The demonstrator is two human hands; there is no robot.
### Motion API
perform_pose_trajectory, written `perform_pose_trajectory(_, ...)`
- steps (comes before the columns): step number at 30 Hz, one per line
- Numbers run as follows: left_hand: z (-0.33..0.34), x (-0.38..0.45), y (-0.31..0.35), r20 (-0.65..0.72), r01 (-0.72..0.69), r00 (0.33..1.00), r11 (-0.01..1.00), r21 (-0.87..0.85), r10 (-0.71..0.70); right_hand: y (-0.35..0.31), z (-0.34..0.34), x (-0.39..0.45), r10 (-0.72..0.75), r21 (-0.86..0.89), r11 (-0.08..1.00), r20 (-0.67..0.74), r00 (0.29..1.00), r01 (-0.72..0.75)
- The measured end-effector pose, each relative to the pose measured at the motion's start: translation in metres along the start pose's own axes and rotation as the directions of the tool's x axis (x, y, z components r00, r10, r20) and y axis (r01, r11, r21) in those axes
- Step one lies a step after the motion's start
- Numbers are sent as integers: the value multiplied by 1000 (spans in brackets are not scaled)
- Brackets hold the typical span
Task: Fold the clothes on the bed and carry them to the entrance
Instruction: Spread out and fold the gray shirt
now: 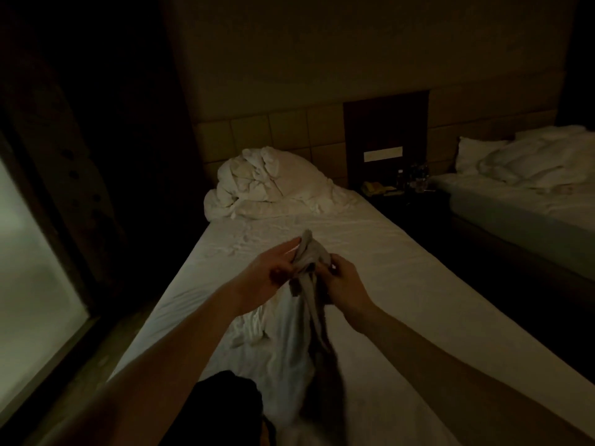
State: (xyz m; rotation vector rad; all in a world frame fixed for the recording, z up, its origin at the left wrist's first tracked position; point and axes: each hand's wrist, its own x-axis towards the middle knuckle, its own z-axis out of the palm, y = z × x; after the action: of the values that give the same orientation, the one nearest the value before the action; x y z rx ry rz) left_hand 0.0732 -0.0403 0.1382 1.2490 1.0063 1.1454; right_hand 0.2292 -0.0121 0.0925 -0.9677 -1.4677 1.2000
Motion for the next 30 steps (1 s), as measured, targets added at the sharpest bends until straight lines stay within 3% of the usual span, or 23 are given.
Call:
perform_pose_trajectory(1,1,-5,-6,20,-15,1000,989,149,12,0,0,1,33,-24,999,-50,998,-34)
perform_pose_trajectory(3,6,-13,-24,62,-42,998,867,497,12,-3,-2,1,140,-71,986,-147,979,-152)
perform_pose_trajectory(5,14,-17,-40,-6,-57,997,775,629,79,-7,-5,-3,250,-78,961,-161,955,-264)
perform_pose_trajectory(7,21,-18,-48,-132,-52,978,799,599,163,-9,-9,-7,292,-49,953,-132,947,-300)
perform_pose_trajectory(10,25,-25,-46,-293,-16,941,890,456,167,-11,-24,-13,293,-70,950,-139,946,-305)
perform_pose_trajectory(13,17,-33,-31,-375,-28,904,905,425,204,-9,-42,-16,325,-31,941,-188,927,-337)
perform_pose_trajectory(15,17,-33,-25,-342,-19,927,929,369,155,-8,-46,-19,356,36,934,-196,914,-356)
perform_pose_trajectory(17,26,-32,-30,-250,45,966,907,419,68,-8,-40,-22,380,152,922,-159,911,-357)
perform_pose_trajectory(19,36,-28,-42,-149,-34,977,803,594,152,-16,-30,-26,389,278,892,-68,919,-357)
perform_pose_trajectory(21,39,-28,-46,-132,-126,949,728,674,286,-22,-25,-27,378,321,874,26,926,-366)
perform_pose_trajectory(26,14,-28,-33,-344,-83,848,742,665,403,-23,-49,-20,404,208,895,-5,915,-394)
perform_pose_trajectory(30,-21,-33,-26,-608,-102,738,939,328,293,-9,-73,-10,389,56,921,-197,900,-386)
